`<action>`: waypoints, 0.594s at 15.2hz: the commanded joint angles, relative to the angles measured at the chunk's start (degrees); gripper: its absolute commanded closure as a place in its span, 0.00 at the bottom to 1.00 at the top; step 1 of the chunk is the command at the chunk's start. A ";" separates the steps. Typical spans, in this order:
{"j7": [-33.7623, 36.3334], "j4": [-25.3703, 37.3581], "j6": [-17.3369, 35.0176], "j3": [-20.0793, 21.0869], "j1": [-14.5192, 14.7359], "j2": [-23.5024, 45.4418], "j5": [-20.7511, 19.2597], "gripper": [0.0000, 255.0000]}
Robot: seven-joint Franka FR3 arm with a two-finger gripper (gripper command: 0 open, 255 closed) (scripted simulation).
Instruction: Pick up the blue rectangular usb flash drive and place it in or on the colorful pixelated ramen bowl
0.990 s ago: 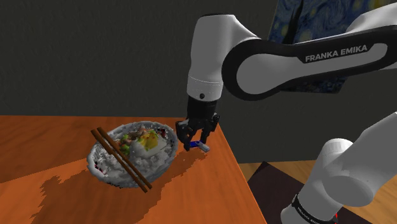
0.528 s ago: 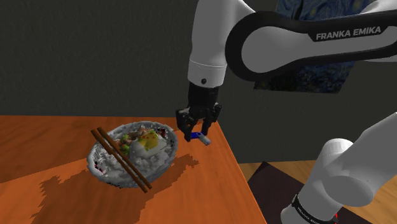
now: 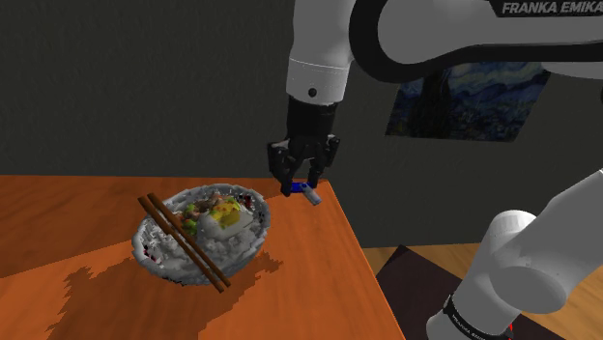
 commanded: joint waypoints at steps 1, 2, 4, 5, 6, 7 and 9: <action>-0.04 1.51 -1.55 -0.20 -0.08 0.00 -0.09 1.00; 0.00 2.39 -2.31 -0.25 -0.12 0.13 -0.17 1.00; 0.09 4.18 -3.83 -0.33 -0.23 0.41 -0.34 1.00; 0.14 5.10 -4.59 -0.36 -0.28 0.58 -0.42 1.00; 0.20 6.02 -5.35 -0.39 -0.33 0.76 -0.52 1.00; 0.26 6.97 -6.12 -0.41 -0.38 0.95 -0.61 1.00; 0.39 8.90 -7.65 -0.44 -0.49 1.38 -0.81 1.00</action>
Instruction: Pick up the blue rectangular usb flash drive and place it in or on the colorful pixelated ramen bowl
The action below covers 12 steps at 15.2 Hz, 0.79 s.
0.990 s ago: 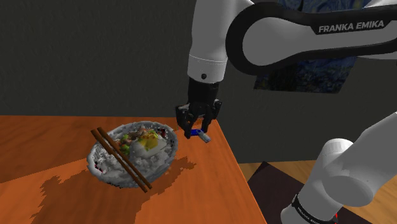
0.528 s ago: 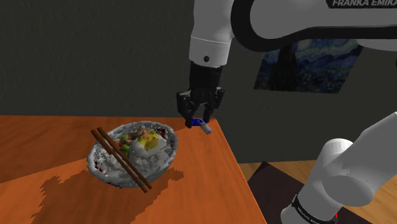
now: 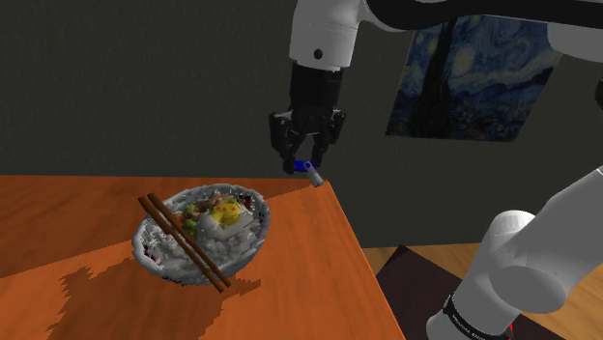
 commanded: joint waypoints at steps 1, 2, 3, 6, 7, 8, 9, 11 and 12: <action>0.08 2.05 -1.62 -0.07 -0.13 0.49 -0.23 1.00; 0.16 3.06 -2.39 -0.06 -0.19 0.74 -0.34 1.00; 0.24 4.08 -3.16 -0.06 -0.24 1.00 -0.45 1.00; 0.44 6.38 -4.87 -0.03 -0.36 1.63 -0.71 1.00; 2.02 8.36 -4.85 1.31 -0.26 3.71 -1.35 1.00; 3.65 10.44 -4.88 2.67 -0.14 5.88 -2.12 1.00; 5.34 12.62 -4.98 4.03 0.04 8.15 -3.04 1.00; 8.87 17.34 -5.41 6.76 0.69 13.06 -5.40 1.00; 10.71 19.91 -5.77 8.08 1.23 15.71 -6.86 1.00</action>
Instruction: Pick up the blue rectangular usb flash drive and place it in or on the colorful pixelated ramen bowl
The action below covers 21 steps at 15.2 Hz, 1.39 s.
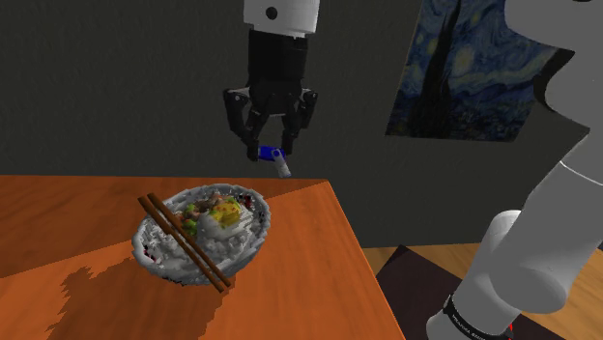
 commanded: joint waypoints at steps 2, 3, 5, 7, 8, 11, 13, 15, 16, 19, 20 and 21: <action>5.73 8.36 -1.49 3.82 2.10 8.49 -4.93 1.00; 7.62 11.50 -2.29 4.86 3.33 11.57 -6.95 1.00; 11.23 18.57 -4.46 6.47 6.68 18.13 -11.46 1.00; 13.56 23.69 -5.74 6.74 10.16 23.09 -14.82 1.00; 13.41 22.12 -4.64 6.53 9.82 22.47 -14.33 1.00; 13.10 17.76 -1.54 6.45 8.60 20.92 -13.22 1.00; 12.91 15.11 0.42 6.40 7.94 20.05 -12.62 1.00; 12.74 12.63 2.30 6.34 7.39 19.29 -12.10 1.00; 12.67 11.45 3.22 6.31 7.14 18.96 -11.87 1.00; 12.48 8.10 5.89 6.21 6.53 18.08 -11.29 1.00; 12.43 7.13 6.69 6.18 6.37 17.86 -11.14 1.00; 12.43 7.13 6.69 6.18 6.37 17.86 -11.14 1.00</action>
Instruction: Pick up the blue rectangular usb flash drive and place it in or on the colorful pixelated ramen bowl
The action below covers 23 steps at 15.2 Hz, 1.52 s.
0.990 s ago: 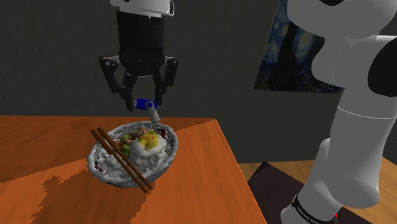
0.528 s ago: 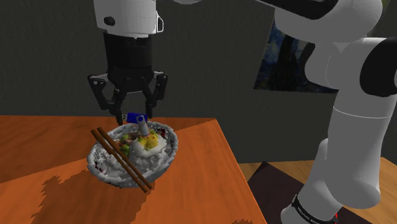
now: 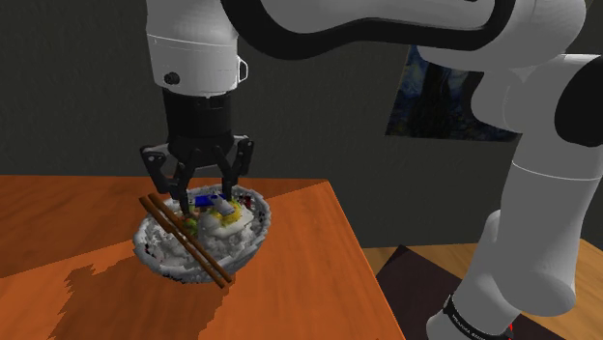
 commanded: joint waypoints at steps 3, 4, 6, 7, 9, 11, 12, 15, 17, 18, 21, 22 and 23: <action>-0.03 -0.71 0.52 -0.01 -0.13 -0.26 0.17 1.00; -0.02 -0.71 0.52 -0.01 -0.13 -0.26 0.17 1.00; -0.02 -0.71 0.52 -0.01 -0.13 -0.26 0.17 1.00; -0.02 -0.71 0.52 -0.01 -0.13 -0.26 0.17 1.00; -0.02 -0.69 0.52 -0.01 -0.12 -0.24 0.16 0.00; -0.02 -0.68 0.51 -0.01 -0.12 -0.24 0.15 0.00; -0.02 -0.68 0.51 -0.01 -0.12 -0.24 0.15 0.00; 0.32 4.68 -3.87 0.20 0.86 1.03 -0.70 0.00; 0.76 10.24 -8.11 0.38 2.17 2.71 -1.89 0.00; 0.76 10.24 -8.11 0.37 2.18 2.71 -1.88 0.00; 0.76 10.24 -8.11 0.37 2.18 2.71 -1.88 0.00; 0.76 10.24 -8.11 0.37 2.18 2.71 -1.88 0.00; 0.76 10.24 -8.11 0.37 2.18 2.71 -1.88 0.00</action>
